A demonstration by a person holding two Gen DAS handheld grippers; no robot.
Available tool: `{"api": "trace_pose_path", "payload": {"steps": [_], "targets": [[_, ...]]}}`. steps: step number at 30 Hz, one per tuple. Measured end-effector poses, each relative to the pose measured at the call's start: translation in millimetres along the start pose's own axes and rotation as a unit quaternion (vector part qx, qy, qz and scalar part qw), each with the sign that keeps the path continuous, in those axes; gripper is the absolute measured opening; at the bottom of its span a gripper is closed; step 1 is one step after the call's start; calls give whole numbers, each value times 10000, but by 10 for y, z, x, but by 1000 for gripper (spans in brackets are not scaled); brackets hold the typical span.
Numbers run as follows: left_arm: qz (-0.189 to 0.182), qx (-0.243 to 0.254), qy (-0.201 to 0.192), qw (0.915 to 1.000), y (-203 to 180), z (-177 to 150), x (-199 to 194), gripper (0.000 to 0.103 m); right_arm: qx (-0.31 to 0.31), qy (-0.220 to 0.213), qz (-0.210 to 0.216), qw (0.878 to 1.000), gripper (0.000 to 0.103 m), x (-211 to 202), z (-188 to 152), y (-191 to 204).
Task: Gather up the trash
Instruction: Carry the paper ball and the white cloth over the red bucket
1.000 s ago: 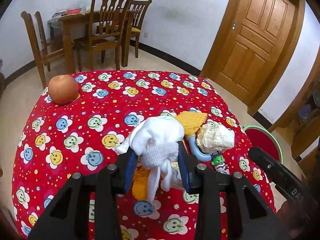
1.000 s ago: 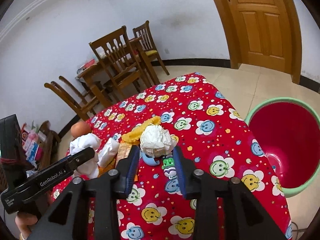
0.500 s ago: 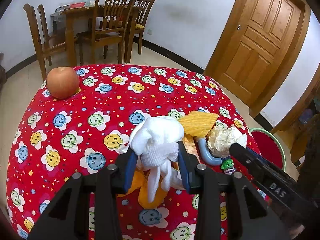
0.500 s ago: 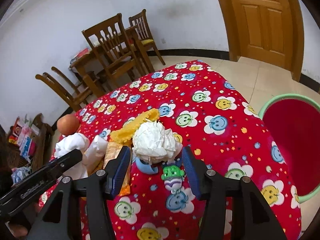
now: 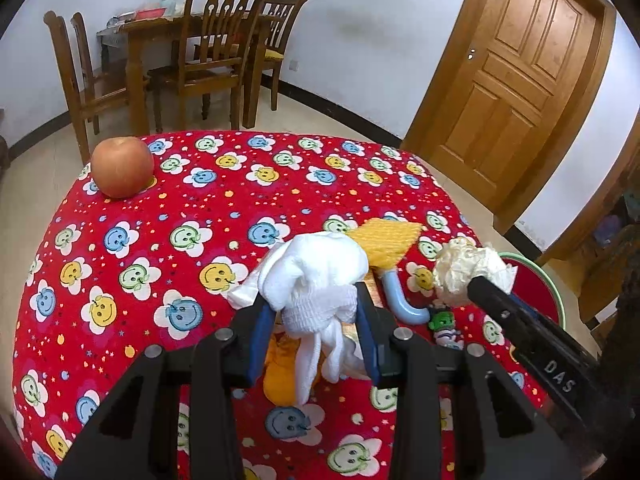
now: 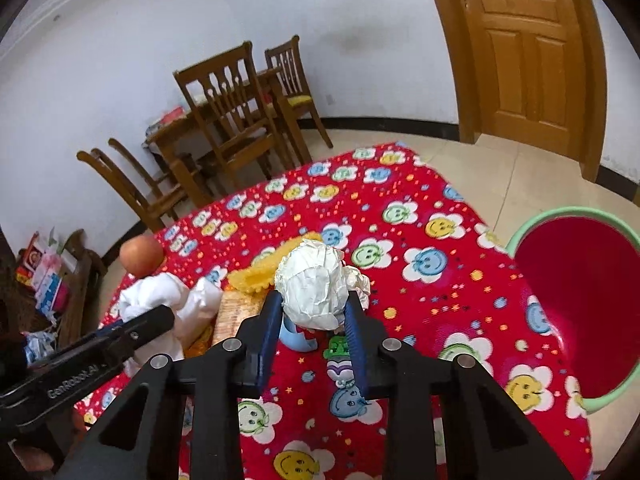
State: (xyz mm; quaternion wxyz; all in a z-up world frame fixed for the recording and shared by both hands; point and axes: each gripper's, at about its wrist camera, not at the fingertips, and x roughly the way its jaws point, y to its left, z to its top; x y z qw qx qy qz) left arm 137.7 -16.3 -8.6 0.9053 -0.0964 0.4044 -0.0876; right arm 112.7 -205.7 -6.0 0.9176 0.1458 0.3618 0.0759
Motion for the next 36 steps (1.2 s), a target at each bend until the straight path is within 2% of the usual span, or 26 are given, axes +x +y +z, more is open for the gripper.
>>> {"api": "trace_pose_path", "payload": {"steps": [6,16,25,36], "targets": [[-117,111,-21,9999,-170,-21,-98,39,163,-191,-4,9997,31,-311,6,-112],[-574,499,83,9971,-676,-81,-123,39,464,-503,-462,9966,32,-849,-52,-501],[-980,883,306,9908,-1231,-143,32,39,868,-720,-1027,9883,32,-1183,-152,-993],[-1270,1476,521,9795,-1878,-252,268,39,1296,-755,-1599,9757,33,-1327,-298,-1550]]}}
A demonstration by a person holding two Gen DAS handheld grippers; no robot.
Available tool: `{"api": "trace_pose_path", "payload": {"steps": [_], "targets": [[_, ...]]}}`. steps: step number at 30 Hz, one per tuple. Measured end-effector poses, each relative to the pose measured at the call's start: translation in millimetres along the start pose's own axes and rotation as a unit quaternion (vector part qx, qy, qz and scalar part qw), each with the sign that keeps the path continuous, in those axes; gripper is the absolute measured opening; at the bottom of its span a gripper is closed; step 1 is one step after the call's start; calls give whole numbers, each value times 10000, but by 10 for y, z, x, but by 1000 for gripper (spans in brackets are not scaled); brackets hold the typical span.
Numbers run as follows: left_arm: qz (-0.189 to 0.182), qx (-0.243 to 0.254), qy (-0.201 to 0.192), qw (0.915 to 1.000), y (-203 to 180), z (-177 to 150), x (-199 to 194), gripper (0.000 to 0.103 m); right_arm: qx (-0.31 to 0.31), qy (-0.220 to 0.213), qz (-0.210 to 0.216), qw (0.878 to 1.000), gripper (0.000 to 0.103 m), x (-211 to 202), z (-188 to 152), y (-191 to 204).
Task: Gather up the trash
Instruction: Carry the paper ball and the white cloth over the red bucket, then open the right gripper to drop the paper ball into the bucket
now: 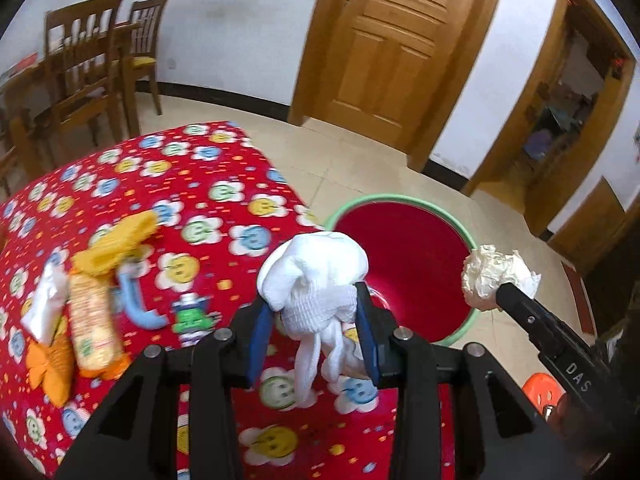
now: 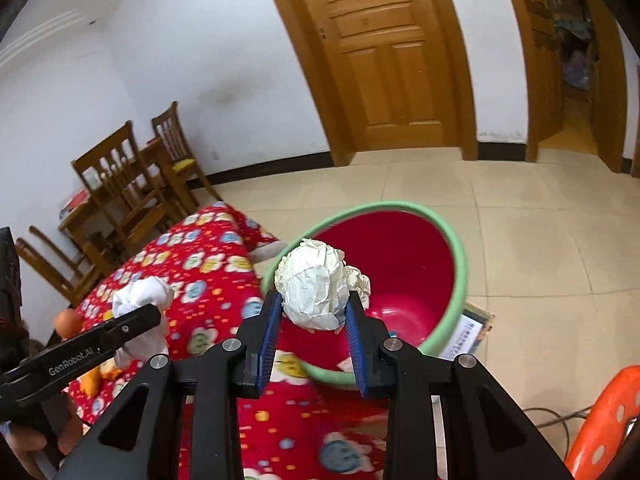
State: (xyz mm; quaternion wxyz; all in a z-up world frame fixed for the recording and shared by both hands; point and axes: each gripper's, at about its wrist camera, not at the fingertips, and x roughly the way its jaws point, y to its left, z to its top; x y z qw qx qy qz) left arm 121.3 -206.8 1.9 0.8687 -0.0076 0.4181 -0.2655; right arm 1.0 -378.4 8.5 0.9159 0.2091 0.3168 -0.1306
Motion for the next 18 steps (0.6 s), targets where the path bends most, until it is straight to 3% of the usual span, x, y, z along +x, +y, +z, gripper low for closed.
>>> {"api": "trace_pose_path", "payload": {"steps": [11,18], "targets": [[-125,385,129,9991,-372,114,300,39,399,194,-272,9986,38,242,-39,-405],[-177,469,225,9985,-463,131,447,39,529,162,-207,9983,41,257,-36,-544]]}}
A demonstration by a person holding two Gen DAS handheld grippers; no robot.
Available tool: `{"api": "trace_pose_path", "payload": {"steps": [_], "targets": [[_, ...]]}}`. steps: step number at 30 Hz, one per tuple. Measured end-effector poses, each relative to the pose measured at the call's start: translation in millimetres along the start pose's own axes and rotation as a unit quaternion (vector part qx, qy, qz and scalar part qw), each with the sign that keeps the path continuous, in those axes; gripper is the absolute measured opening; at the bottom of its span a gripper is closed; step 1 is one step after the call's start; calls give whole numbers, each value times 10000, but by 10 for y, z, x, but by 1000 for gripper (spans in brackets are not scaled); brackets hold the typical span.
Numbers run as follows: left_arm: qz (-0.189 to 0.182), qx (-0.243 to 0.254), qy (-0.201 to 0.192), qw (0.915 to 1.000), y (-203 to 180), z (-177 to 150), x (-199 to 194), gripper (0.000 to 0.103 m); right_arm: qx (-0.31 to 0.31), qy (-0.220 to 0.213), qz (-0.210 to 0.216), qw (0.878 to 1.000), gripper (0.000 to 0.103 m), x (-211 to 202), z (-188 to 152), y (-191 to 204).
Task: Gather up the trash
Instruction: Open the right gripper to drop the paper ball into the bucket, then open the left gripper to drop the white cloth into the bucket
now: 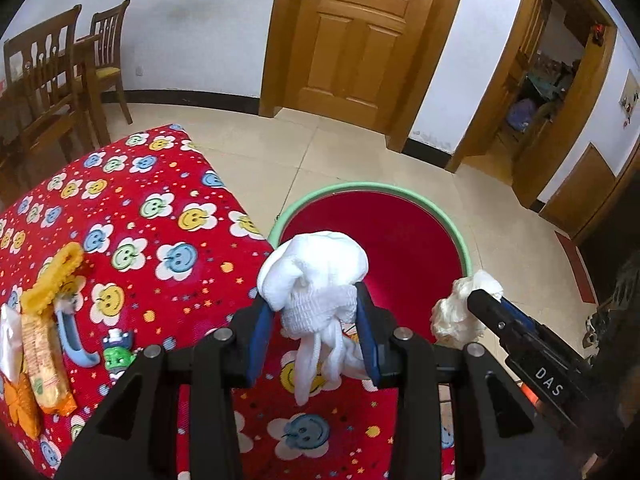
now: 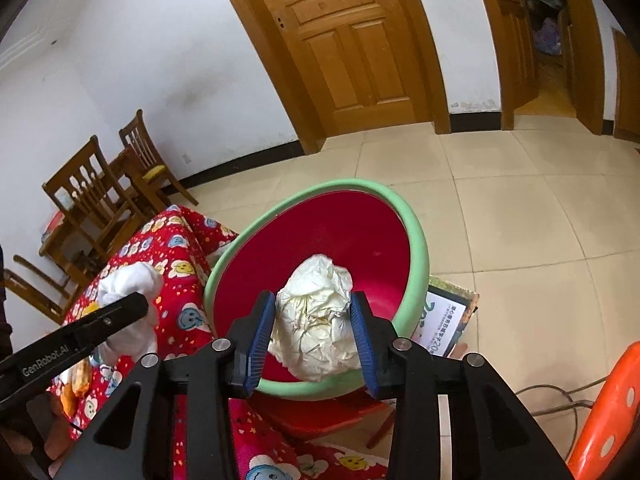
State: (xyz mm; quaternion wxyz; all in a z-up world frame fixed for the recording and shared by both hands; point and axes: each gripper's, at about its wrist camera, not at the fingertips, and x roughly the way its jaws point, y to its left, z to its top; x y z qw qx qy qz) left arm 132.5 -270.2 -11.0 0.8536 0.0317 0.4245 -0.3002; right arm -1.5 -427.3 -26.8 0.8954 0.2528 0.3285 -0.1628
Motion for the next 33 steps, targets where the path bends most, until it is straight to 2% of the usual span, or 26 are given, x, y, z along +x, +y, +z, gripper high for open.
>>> {"api": "trace_pose_path", "payload": {"steps": [4,18,20,25,28,33], "targets": [[-18,13,28,10000,-29,17,56,39,40,-92,37,9999,46,-38,29,-29],[-123,245,125,9995,-268,56,284,39,300,-223,-131,9992,48,-128,61,-227],[-102,298,148,9994,-302,56,319,43,325,-214,-144,9991,48,-127,58,-248],[31,329,45,9994,-326,68,324,61,360,-230,-156,9990,48,-155,51,-274],[64,298,34,9995,-320,73,310,65,371,-245,-158,9989,48,-171,44,-293],[121,214,31,9997,-277,69,272,66,387,-249,-138,9988,48,-176,41,-299]]}}
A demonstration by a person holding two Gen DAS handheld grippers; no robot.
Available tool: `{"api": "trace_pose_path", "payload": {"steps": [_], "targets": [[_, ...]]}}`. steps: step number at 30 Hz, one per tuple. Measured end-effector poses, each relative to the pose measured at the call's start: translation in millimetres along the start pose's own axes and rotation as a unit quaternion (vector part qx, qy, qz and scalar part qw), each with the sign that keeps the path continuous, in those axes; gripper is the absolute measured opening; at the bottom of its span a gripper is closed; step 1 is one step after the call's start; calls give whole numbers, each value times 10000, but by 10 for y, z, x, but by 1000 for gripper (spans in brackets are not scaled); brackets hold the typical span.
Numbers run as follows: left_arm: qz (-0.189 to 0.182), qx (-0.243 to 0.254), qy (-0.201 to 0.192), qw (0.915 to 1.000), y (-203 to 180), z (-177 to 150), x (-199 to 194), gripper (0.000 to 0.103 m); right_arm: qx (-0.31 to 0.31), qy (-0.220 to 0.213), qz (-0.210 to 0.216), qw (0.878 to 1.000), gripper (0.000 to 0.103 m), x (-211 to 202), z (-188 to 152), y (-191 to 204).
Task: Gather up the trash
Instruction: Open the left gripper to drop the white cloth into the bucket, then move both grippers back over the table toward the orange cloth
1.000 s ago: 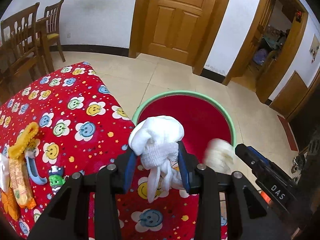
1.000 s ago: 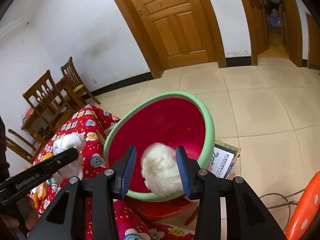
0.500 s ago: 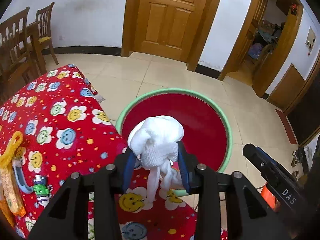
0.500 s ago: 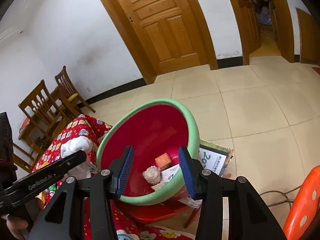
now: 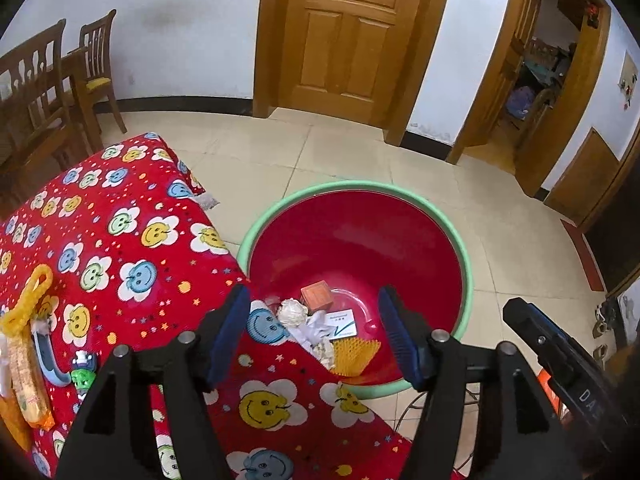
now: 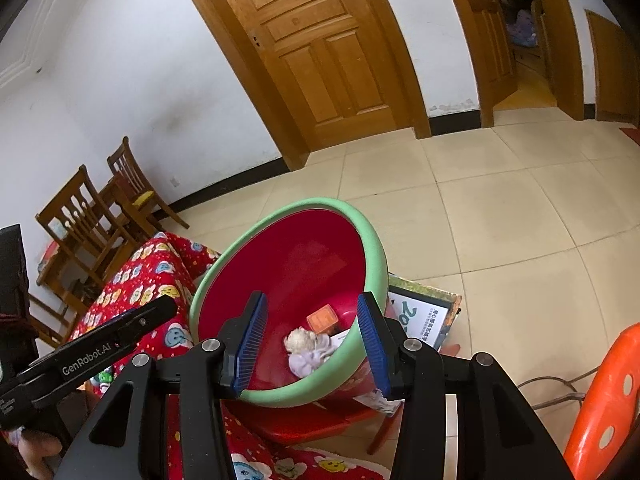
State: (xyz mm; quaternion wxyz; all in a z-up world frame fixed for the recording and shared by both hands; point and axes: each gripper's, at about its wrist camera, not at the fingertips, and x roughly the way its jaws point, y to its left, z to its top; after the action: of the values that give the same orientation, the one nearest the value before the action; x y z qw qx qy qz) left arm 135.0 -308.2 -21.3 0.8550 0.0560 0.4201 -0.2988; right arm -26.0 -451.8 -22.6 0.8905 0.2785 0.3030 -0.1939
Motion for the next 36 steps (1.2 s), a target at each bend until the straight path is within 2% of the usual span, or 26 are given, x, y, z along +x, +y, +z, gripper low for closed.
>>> {"api": "trace_pose_path", "payload": {"steps": [7,10,24,36], "targets": [[58,-157,-56,9998,99,-42,-126,66,-37,6,78,10000,48,-59,-12,43],[107,-256,-84,9996,157,-72,-201,67,-75,-5,143,9999,53,-89,-29,89],[291,-570,-267,9976,430,-234,-608,68,-285,43,461,9985,56,-261,-142,311],[599,-890,-470,9931,786,-412,-1023,68,-542,86,678,9962,57,-394,-237,594]]}}
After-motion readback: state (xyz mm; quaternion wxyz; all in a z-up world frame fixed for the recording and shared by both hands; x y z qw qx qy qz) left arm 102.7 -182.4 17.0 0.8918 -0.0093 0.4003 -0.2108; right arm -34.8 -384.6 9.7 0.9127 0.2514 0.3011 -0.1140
